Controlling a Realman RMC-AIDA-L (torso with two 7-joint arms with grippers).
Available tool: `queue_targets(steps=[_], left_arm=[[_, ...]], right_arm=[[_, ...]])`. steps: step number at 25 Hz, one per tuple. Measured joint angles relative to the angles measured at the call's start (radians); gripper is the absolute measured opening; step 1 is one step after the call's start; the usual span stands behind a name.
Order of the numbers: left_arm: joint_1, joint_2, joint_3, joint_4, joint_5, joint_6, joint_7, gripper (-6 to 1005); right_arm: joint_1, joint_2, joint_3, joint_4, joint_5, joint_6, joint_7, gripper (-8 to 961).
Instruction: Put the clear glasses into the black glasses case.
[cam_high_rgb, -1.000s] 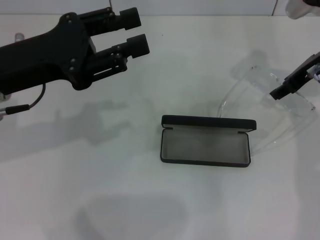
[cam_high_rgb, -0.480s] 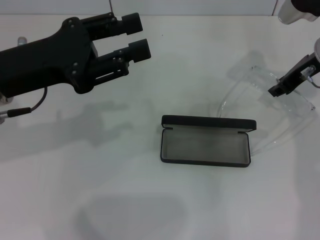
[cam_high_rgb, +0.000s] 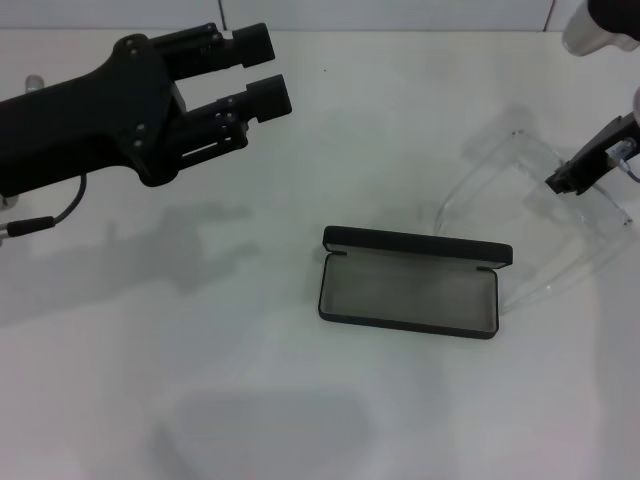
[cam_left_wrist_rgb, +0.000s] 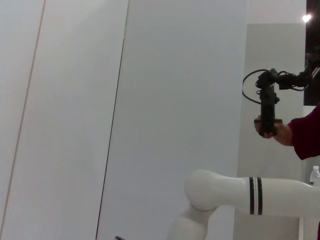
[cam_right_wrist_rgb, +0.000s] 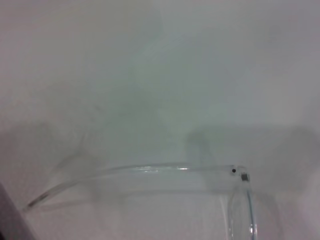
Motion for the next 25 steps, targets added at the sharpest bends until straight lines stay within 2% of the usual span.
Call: queue_targets(steps=[3,7,11,15,18,20,22,25], left_arm=[[0.0,-0.003,0.0,0.0,0.003,0.0,0.0,519],[0.0,-0.003,0.0,0.0,0.003,0.0,0.0,515],[0.004,-0.005,0.0,0.0,0.002,0.0,0.0,498],[0.005,-0.005,0.0,-0.001,-0.005,0.001,0.0,480],[0.005,-0.005,0.001,-0.002,-0.017,0.008,0.0,468],[0.005,-0.006,0.001,-0.002,-0.031,0.023,0.0,459],[0.001,-0.006,0.004,-0.002,-0.058,0.043,0.0,451],[-0.02,-0.007,0.014,-0.002,-0.108,0.077,0.001,438]], right_arm=[[-0.029,0.0,-0.001,-0.044,0.014,-0.009,-0.001,121],[-0.094,-0.002,0.012,-0.175,0.024,-0.052,-0.001,121],[-0.163,-0.007,0.073,-0.333,0.028,-0.126,-0.002,120],[-0.24,-0.03,0.174,-0.52,0.09,-0.239,-0.012,120],[-0.295,-0.051,0.292,-0.639,0.26,-0.343,-0.051,119],[-0.321,-0.056,0.372,-0.675,0.401,-0.405,-0.097,119],[-0.348,-0.055,0.427,-0.683,0.56,-0.454,-0.155,119],[-0.386,-0.037,0.442,-0.654,0.766,-0.498,-0.25,119]])
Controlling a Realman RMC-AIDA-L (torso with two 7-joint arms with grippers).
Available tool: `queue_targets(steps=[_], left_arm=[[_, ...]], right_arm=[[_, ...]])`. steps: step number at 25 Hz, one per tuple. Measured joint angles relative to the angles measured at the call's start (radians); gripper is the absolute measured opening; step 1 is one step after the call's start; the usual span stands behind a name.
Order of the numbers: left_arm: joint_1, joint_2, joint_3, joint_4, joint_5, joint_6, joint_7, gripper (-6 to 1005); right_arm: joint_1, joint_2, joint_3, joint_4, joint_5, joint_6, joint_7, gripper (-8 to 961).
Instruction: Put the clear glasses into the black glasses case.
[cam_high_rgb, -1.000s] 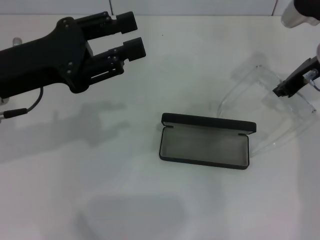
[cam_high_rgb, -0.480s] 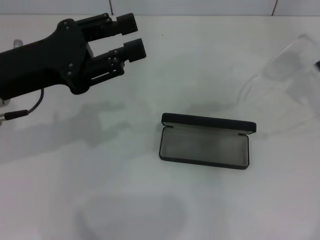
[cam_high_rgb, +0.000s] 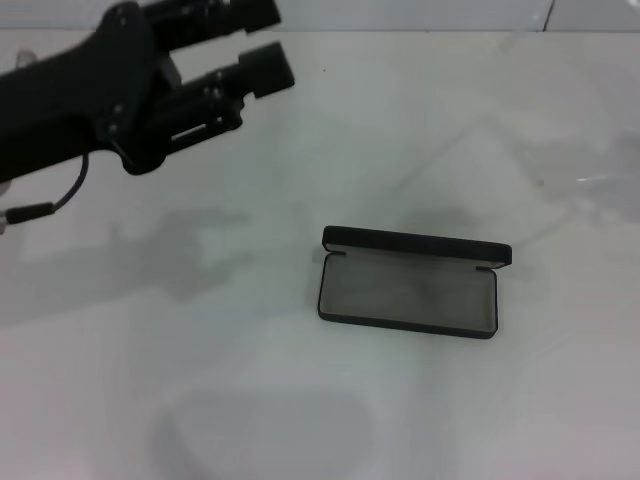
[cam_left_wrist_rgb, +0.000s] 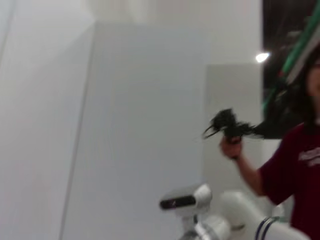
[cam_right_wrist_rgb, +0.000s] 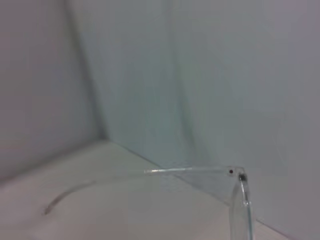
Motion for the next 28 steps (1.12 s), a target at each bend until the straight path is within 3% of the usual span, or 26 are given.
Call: queue_targets(steps=[4,6,11,16,28], left_arm=[[-0.029,-0.001,0.045,-0.005,-0.053,0.027,0.029,421],[-0.043,-0.001,0.075,-0.02,-0.076,0.028,0.05,412],[-0.066,-0.001,0.09,-0.064,-0.093,0.029,0.072,212],[-0.09,-0.001,0.099,-0.103,-0.094,0.033,0.088,187],[-0.138,0.001,0.109,-0.159,-0.072,0.034,0.099,156]], right_arm=[[-0.009,0.033,-0.048,0.085,0.149,-0.047,-0.13,119],[-0.004,0.036,-0.099,0.14,0.198,-0.054,-0.176,118],[0.069,0.036,-0.204,0.318,0.256,-0.047,-0.277,118],[0.15,0.037,-0.253,0.456,0.259,-0.054,-0.36,119],[0.206,0.041,-0.319,0.505,0.314,-0.031,-0.421,119]])
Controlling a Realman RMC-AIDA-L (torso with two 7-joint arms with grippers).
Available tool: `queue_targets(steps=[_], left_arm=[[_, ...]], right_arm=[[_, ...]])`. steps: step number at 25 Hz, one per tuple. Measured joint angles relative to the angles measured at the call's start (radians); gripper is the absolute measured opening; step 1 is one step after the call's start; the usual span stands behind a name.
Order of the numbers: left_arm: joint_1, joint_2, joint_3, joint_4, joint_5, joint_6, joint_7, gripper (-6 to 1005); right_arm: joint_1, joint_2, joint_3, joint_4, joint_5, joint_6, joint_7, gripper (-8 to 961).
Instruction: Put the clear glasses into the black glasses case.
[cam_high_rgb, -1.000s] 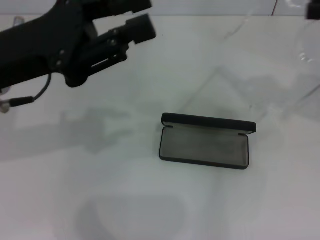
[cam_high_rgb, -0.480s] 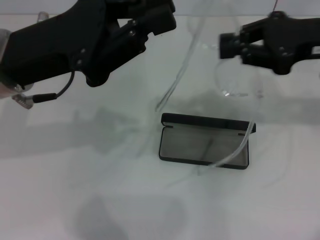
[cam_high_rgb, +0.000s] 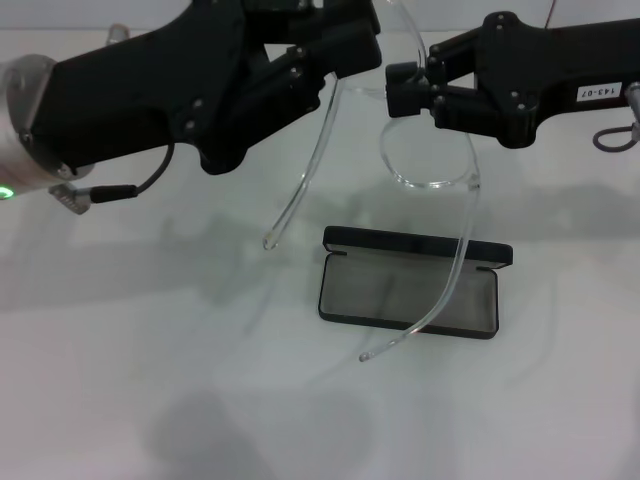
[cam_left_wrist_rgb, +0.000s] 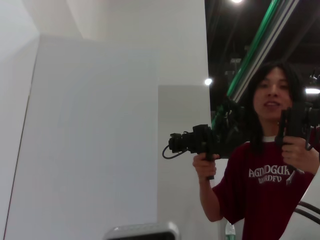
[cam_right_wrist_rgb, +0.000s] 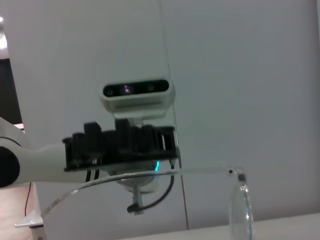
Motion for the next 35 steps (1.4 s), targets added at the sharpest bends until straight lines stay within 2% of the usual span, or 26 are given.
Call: queue_targets(steps=[7,35], left_arm=[[-0.025,0.005,0.0,-0.06,0.009,-0.002,0.024,155],[-0.021,-0.001,-0.001,-0.114,0.033,-0.017,0.084,152]], right_arm=[[0.001,0.0,-0.001,-0.005,0.03,-0.006,-0.018,118],[-0.006,0.002,-0.039,0.001,0.106,-0.024,-0.02,118]])
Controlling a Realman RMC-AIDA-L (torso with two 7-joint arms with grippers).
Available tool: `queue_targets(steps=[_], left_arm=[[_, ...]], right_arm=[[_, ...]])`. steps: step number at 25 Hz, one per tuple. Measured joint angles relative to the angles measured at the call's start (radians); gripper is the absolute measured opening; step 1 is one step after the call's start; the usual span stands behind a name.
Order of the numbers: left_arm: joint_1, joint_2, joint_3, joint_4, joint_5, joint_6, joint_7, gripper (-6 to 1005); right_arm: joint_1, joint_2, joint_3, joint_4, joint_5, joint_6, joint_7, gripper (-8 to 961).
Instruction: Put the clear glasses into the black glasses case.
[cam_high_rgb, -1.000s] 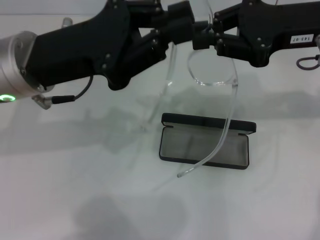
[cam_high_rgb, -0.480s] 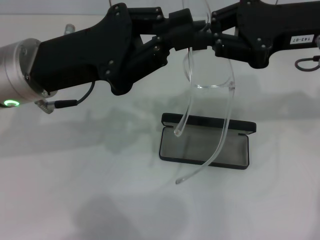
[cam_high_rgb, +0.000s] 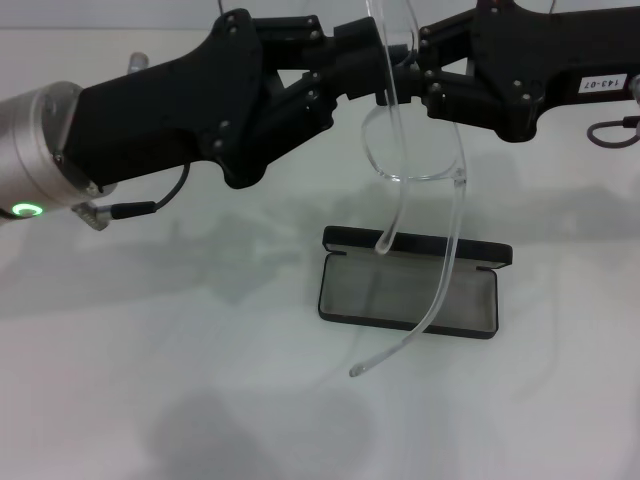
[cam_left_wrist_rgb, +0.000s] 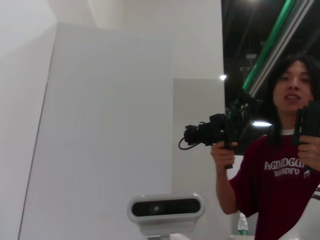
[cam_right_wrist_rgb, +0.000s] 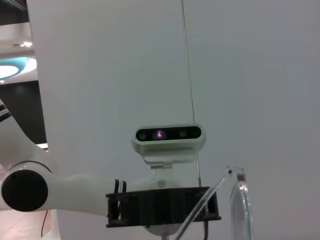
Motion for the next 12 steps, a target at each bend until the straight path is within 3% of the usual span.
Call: queue_targets(steps=[12], left_arm=[[-0.001,0.0,0.002,-0.018,-0.01,-0.005,0.022,151]], right_arm=[[-0.007,0.0,0.0,0.003,-0.003,0.02,-0.001,118]])
